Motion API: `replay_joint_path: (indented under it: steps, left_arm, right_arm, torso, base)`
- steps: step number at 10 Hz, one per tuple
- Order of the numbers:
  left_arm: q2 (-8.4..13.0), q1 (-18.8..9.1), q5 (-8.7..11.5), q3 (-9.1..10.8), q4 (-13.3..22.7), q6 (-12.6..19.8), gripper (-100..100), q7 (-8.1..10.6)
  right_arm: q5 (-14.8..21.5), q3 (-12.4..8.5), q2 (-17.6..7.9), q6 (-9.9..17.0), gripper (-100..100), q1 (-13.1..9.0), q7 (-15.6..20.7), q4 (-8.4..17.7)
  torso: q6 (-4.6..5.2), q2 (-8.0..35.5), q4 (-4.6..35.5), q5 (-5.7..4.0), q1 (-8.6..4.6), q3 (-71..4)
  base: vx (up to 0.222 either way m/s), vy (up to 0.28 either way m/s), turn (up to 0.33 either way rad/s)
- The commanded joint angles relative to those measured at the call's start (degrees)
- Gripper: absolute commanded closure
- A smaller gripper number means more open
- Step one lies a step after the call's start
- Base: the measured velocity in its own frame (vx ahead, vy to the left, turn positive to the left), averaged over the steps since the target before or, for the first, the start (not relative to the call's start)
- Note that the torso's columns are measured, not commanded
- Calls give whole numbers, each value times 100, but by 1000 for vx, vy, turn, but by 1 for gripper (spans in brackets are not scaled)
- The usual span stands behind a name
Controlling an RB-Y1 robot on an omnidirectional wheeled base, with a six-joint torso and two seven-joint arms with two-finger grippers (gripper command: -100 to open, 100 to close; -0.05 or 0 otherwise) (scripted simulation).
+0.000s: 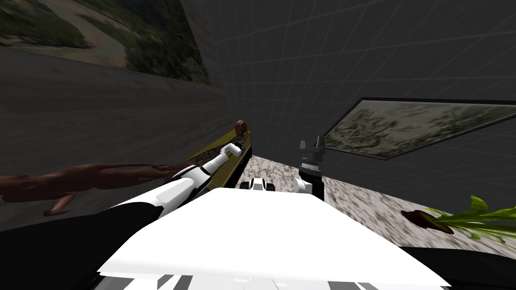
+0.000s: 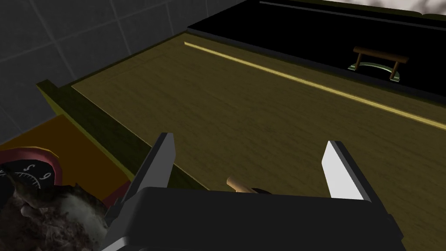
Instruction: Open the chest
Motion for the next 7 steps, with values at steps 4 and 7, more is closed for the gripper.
replay_joint_path:
  steps: [4, 7]
  left_arm:
    - [310, -94, 344, -288, -354, 867, -100, -56]
    - [449, -132, 497, -413, -509, 1245, -100, -82]
  right_arm:
    - [0, 0, 0, 0, 0, 0, 0, 0]
    - [0, 0, 0, 0, 0, 0, 0, 0]
  torso:
    - [0, 3, 1, -1, -2, 2]
    - [0, 4, 1, 0, 1, 3]
  base:
    - [68, -4, -9]
    - [56, 0, -7]
